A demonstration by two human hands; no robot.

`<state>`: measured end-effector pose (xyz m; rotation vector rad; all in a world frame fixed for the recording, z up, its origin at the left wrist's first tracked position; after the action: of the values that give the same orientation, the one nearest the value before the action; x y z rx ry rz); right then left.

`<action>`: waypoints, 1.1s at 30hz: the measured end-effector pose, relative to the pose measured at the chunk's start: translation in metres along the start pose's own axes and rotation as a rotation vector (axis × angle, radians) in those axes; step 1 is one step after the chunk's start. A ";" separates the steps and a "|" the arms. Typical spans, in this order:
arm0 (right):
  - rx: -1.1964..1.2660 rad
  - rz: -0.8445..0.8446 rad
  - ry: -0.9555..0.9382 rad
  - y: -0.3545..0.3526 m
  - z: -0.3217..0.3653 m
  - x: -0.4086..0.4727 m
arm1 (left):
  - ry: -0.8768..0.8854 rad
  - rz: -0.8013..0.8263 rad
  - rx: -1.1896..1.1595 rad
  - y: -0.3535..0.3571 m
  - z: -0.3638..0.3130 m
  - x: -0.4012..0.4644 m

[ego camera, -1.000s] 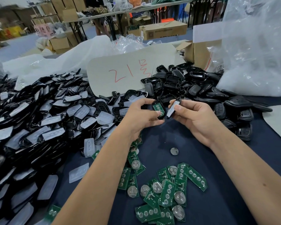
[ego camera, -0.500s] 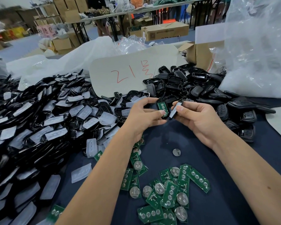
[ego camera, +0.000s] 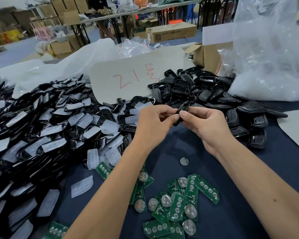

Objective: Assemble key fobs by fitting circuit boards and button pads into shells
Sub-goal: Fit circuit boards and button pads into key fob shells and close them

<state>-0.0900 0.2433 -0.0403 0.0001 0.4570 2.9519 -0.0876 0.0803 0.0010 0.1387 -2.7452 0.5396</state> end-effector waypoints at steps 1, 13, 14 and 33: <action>0.000 -0.008 -0.011 0.000 0.001 0.000 | 0.023 0.007 0.032 0.001 -0.002 0.000; -0.408 -0.253 -0.202 -0.015 0.010 -0.004 | 0.171 0.040 0.221 0.007 -0.014 -0.006; -0.469 -0.267 -0.235 -0.015 0.013 -0.006 | 0.143 0.044 0.206 0.007 -0.010 -0.006; -0.473 0.288 -0.287 0.001 0.017 -0.004 | -0.442 0.276 -0.410 0.000 0.025 -0.009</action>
<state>-0.0860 0.2473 -0.0238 0.4611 -0.3068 3.1829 -0.0870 0.0711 -0.0238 -0.2542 -3.2623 -0.0082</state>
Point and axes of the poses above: each hand's wrist, its own x-axis towards the middle knuckle, its own y-axis out of the palm, z = x × y, the point moved 8 cm from there along x, towards the middle knuckle, and after that the axes turned 7 degrees about -z, right-handed, at the moved point
